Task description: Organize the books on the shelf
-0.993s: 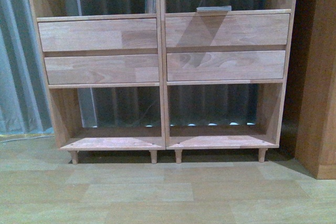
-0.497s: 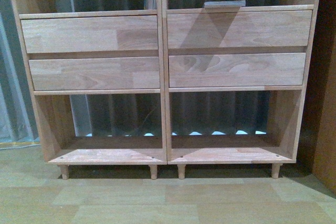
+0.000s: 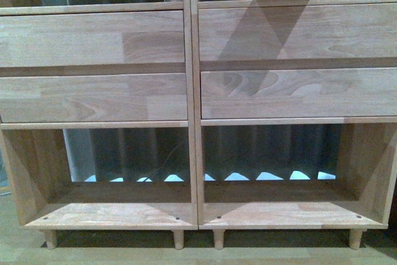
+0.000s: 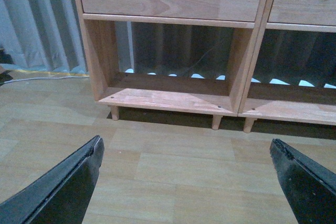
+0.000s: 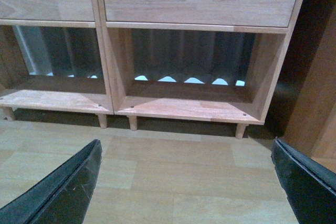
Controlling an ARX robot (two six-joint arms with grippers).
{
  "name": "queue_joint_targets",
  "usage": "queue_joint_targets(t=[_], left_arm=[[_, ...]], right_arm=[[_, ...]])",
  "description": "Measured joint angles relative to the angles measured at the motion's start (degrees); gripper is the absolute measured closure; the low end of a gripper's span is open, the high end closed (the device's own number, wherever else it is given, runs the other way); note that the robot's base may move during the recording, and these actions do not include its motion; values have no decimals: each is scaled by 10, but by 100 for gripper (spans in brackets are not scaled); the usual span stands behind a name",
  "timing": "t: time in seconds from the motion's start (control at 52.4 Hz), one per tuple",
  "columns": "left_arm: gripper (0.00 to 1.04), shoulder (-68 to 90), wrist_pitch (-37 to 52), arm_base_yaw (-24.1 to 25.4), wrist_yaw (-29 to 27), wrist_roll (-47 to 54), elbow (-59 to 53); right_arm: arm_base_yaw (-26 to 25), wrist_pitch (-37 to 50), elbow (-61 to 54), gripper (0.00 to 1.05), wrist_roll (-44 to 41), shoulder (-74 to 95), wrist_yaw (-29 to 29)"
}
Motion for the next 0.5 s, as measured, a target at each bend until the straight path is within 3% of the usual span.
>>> queue_joint_targets(t=[0.497], left_arm=[[7, 0, 0, 0, -1, 0, 0]], right_arm=[[0, 0, 0, 7, 0, 0, 0]])
